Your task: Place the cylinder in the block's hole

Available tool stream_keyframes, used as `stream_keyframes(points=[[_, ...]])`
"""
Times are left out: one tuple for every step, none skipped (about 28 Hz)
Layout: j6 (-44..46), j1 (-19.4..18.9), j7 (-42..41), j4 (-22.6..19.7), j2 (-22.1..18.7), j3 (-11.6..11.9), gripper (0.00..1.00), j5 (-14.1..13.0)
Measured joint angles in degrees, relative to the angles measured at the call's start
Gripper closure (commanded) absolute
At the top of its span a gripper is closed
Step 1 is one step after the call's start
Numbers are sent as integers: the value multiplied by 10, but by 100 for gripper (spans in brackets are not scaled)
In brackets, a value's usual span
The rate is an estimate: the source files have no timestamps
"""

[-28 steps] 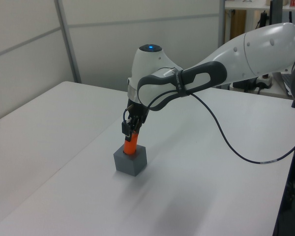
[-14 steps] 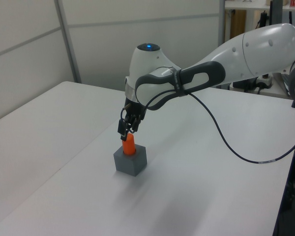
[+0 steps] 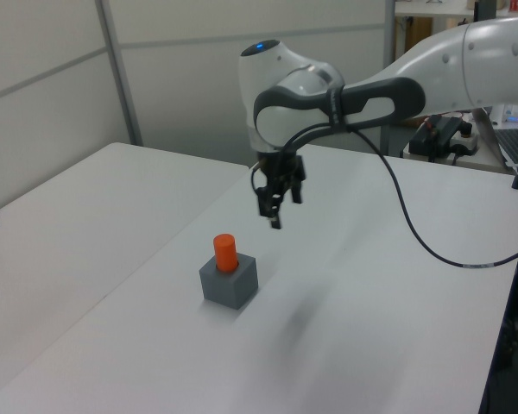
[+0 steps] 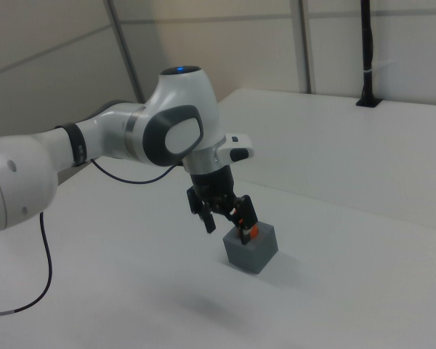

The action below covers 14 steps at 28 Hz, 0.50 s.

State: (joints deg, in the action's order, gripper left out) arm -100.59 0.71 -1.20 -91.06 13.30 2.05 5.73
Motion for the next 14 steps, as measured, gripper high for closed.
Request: stream_keyframes(points=[[11,0,0,2,-2,1,0,3],[17,0,0,3,-3,1,0,4],[20,0,0,3,-3,1,0,5],[21,0,0,4,-3,1,0,5],[21,0,0,4,-3,1,0,5],[21,-1,0,4,-3,1,0,5],[21,-1,0,4,-3,1,0,5],[21,-1,-1,4,-3,1,0,5],[20,-1,-4,4,-2,1,0,5],[20,-1,-7,4,-2,1,0,5],[20,-1,-13,4,-2,0,0,5],[20,-1,-20,4,-1,-1,0,4],[20,-2,-27,4,-1,-2,0,4],[20,-2,-32,4,-1,-4,0,1]])
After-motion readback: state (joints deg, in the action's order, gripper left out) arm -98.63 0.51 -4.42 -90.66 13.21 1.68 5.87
